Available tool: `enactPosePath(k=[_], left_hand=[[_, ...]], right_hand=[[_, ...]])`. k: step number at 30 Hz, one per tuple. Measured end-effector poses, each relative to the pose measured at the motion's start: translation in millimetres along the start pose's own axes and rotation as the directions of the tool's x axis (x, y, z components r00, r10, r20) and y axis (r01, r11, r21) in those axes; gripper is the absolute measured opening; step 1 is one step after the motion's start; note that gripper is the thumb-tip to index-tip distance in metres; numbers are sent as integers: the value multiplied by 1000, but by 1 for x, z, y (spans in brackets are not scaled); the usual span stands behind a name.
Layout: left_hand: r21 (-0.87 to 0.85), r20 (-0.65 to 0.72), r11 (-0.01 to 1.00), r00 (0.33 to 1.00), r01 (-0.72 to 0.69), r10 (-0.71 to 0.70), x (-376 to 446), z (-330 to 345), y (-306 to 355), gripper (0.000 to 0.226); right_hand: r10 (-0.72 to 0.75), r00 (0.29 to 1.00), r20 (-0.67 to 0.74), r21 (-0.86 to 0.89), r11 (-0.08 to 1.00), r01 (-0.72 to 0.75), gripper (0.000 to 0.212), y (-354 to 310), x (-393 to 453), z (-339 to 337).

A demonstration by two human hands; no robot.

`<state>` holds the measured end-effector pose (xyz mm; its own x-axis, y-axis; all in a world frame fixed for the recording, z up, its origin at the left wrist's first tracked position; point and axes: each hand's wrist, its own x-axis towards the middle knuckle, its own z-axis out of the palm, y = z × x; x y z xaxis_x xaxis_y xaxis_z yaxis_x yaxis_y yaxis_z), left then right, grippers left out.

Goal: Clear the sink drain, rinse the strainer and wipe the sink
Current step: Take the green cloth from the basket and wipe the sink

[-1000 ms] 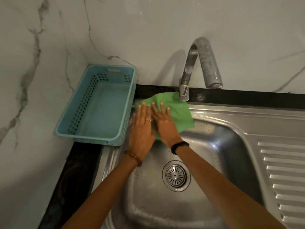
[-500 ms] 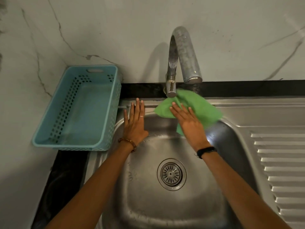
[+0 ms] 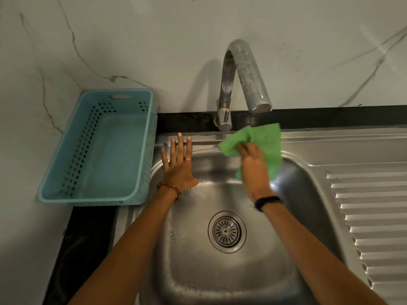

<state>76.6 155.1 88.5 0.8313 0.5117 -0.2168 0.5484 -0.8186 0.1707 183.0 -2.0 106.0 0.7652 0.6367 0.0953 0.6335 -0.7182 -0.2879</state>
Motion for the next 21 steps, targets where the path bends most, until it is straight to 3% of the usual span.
enactPosePath(k=[5, 11, 18, 20, 21], left_hand=[[30, 83, 1000, 997, 5, -8, 3, -4, -1, 120], [-27, 130, 1000, 991, -14, 17, 3, -9, -5, 123], [-50, 169, 998, 985, -32, 40, 1, -14, -5, 126], [-54, 187, 998, 982, -21, 31, 1, -16, -3, 125], [-57, 189, 998, 982, -14, 24, 0, -18, -2, 124]], right_hand=[[-153, 987, 43, -27, 988, 154, 42, -72, 8, 14], [-231, 971, 68, -102, 966, 237, 46, -39, 10, 0], [151, 988, 18, -194, 970, -145, 41, 82, 8, -51], [279, 960, 14, 39, 959, -279, 36, 112, 8, -73], [353, 935, 31, 264, 899, -349, 33, 122, 6, -85]])
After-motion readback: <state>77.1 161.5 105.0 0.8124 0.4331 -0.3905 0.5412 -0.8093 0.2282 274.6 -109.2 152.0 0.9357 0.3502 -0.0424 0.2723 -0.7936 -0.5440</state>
